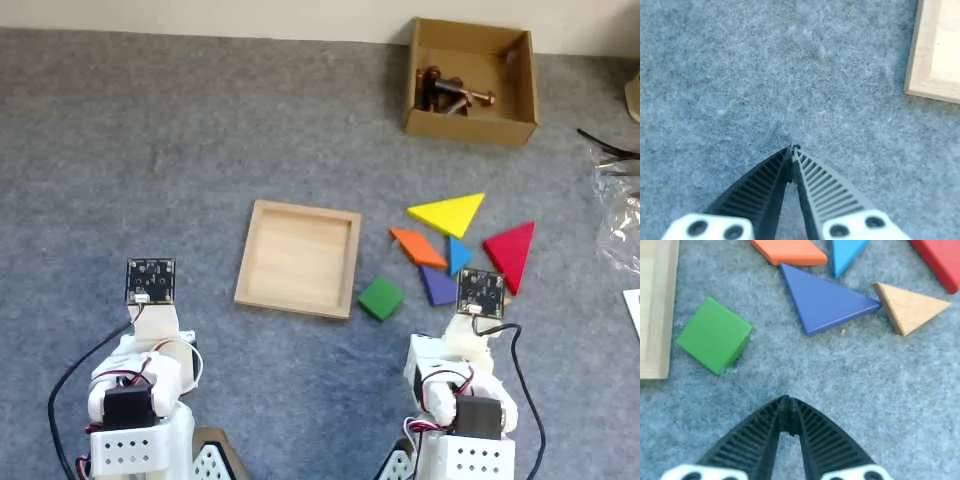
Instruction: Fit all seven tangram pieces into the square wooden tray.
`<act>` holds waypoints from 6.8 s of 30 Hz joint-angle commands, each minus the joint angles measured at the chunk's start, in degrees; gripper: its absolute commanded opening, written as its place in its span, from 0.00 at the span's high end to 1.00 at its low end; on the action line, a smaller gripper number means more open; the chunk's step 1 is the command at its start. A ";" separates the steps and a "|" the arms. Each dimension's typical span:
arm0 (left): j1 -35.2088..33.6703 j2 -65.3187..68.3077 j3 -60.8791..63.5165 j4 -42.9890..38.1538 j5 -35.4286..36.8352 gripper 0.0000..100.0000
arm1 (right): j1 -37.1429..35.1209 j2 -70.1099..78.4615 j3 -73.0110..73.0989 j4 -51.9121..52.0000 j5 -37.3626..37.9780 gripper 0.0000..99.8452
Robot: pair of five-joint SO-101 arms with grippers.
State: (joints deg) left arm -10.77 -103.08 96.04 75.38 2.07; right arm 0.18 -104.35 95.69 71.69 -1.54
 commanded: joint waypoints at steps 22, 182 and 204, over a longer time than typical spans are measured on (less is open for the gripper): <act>-0.48 0.40 1.19 0.44 0.09 1.00 | -0.57 -0.84 6.73 -0.13 0.62 0.99; -0.48 0.40 1.19 0.44 0.09 1.00 | 7.52 131.65 -106.68 -2.51 -15.38 0.67; -0.48 0.40 1.19 0.44 0.09 1.00 | 12.09 133.05 -110.99 -7.43 -12.66 0.67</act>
State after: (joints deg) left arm -10.77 -103.08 96.04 75.38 2.07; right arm 10.90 29.54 -12.44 67.21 -15.43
